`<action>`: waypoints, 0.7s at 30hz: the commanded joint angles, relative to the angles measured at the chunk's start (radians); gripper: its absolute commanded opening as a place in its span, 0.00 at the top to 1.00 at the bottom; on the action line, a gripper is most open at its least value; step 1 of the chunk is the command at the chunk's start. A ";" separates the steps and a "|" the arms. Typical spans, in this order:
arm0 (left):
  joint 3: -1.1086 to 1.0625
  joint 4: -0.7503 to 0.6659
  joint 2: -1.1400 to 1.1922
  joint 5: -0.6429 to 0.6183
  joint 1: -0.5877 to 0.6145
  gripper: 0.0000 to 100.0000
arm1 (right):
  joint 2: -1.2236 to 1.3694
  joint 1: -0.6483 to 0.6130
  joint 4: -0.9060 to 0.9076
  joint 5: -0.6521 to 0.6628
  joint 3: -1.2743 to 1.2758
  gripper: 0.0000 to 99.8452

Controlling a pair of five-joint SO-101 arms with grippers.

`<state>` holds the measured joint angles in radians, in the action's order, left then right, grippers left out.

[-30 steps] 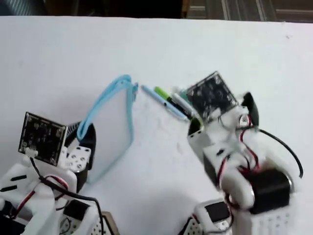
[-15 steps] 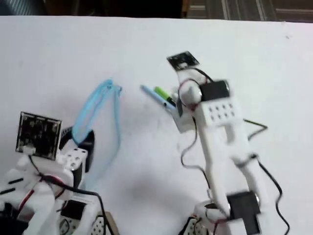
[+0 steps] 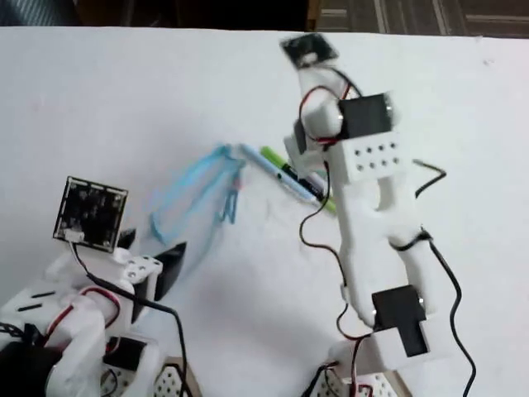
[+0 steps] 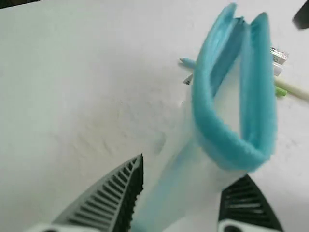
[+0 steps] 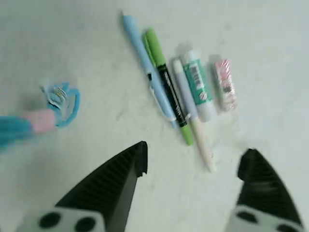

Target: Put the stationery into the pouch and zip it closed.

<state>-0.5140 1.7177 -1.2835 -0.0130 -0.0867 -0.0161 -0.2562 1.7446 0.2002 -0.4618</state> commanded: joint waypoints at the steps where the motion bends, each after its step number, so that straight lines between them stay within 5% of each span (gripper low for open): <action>1: 0.032 0.003 0.005 0.044 0.002 0.74 | -0.071 -0.031 0.027 0.005 -0.172 0.80; 10: 0.029 -0.003 0.005 0.057 0.002 0.74 | -0.151 -0.191 0.024 -0.003 0.101 0.81; 15: 0.029 -0.005 0.007 0.055 0.031 0.74 | -0.128 -0.024 0.022 -0.005 0.157 0.81; 21: 0.032 -0.043 0.008 0.049 0.018 0.74 | -0.170 0.415 0.022 -0.005 -0.199 0.81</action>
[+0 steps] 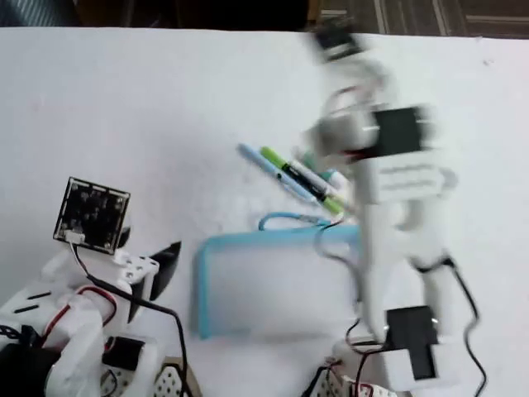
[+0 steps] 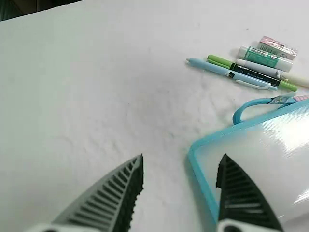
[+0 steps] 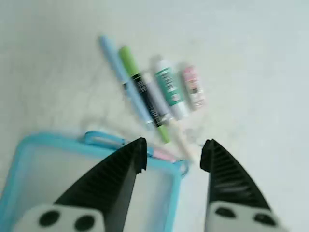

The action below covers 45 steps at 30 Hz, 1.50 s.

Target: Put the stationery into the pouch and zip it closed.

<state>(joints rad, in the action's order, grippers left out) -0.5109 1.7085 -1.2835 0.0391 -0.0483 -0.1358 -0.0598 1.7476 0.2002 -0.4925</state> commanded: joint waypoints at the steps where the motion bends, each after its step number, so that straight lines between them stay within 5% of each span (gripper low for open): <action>1: 0.028 -0.048 0.012 -0.011 -0.045 0.74 | -0.059 0.305 0.021 -0.005 -0.201 0.81; 9: 0.044 -0.161 0.394 -0.137 -0.377 0.74 | -0.133 0.852 0.022 0.006 0.043 0.81; 15: 0.288 -0.112 0.826 -0.176 -0.538 0.74 | -0.140 0.938 0.019 0.279 0.496 0.82; 20: 0.442 0.087 1.082 -0.146 -0.395 0.74 | -0.150 0.886 -0.159 0.400 0.898 0.96; 27: 0.166 0.080 0.932 0.058 -0.194 0.74 | -0.150 0.740 -0.512 0.407 1.200 0.98; 34: -0.087 0.009 0.763 0.172 -0.077 0.74 | -0.150 0.469 -0.542 0.368 1.330 0.98; 45: -0.249 -0.184 1.053 0.302 -0.096 0.80 | -0.150 0.193 -0.538 0.163 1.332 0.98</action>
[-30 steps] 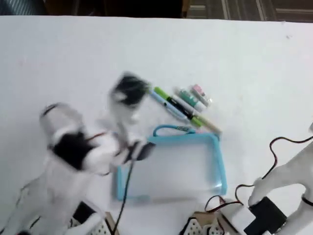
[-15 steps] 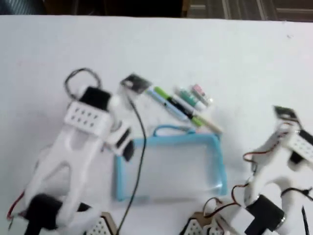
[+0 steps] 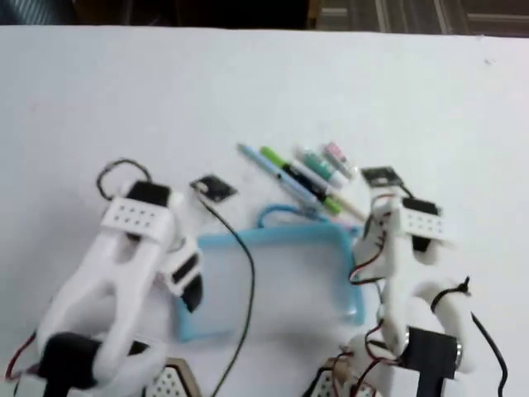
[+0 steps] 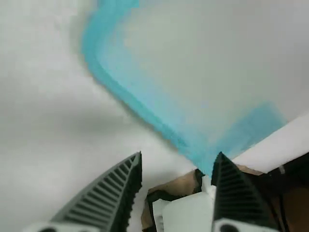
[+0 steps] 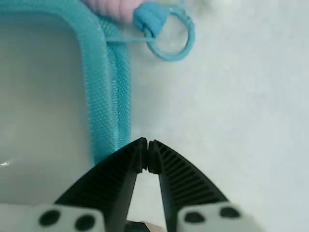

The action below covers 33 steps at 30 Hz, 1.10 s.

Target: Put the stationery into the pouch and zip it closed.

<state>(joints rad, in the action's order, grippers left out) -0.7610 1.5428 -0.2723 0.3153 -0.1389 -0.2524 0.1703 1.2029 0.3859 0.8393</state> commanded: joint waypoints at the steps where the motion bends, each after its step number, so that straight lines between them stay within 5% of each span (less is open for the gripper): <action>1: 0.020 -0.002 0.047 0.054 0.010 0.82 | -0.033 -0.039 0.007 -0.026 0.000 0.98; 6: 0.288 0.189 0.002 0.178 0.237 0.90 | -0.033 -0.039 0.007 -0.028 0.000 0.98; 10: 0.376 0.181 -0.051 0.239 0.361 0.98 | -0.033 -0.039 0.007 -0.028 0.000 0.98; 19: -0.193 -0.330 -0.056 0.081 0.326 0.98 | -0.070 -0.082 0.021 -0.115 0.002 0.98; 27: -0.235 -0.374 -0.054 0.057 0.116 0.98 | -0.196 -0.234 0.087 -0.120 0.002 0.98; 33: -0.186 -0.453 -0.051 -0.066 0.209 0.98 | -0.220 -0.240 0.147 -0.121 0.003 0.98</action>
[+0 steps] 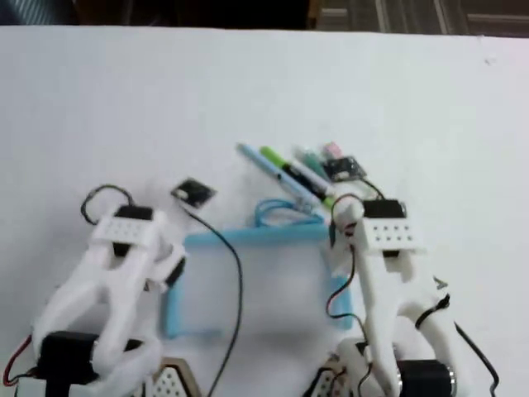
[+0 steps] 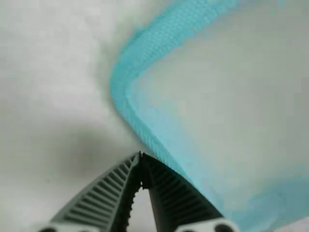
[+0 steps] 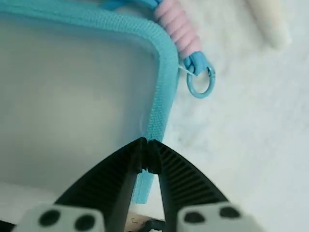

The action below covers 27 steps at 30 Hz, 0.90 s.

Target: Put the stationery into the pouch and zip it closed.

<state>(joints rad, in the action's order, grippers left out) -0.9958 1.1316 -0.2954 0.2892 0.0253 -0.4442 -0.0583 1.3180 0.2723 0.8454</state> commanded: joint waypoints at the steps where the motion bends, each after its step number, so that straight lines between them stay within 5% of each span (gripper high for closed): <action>1: 0.055 -0.058 -0.028 -0.046 0.070 0.98 | -0.030 -0.012 0.044 -0.008 -0.003 0.98; 8: 0.063 -0.098 -0.028 -0.048 0.101 0.98 | -0.031 -0.054 0.036 -0.120 -0.012 0.98; 14: 0.032 -0.006 -0.035 -0.015 0.191 0.98 | -0.031 0.097 0.005 -0.069 -0.032 0.98; 19: -0.054 -0.083 -0.054 -0.015 0.240 0.98 | -0.021 0.166 -0.030 -0.011 -0.014 0.98; 27: -0.054 -0.077 -0.070 -0.020 0.028 0.98 | -0.016 0.145 -0.317 0.005 0.173 0.98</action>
<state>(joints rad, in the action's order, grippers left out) -1.0495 1.0579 -0.3353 0.2708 0.1266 -0.4503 0.1089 1.0556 0.2677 0.9712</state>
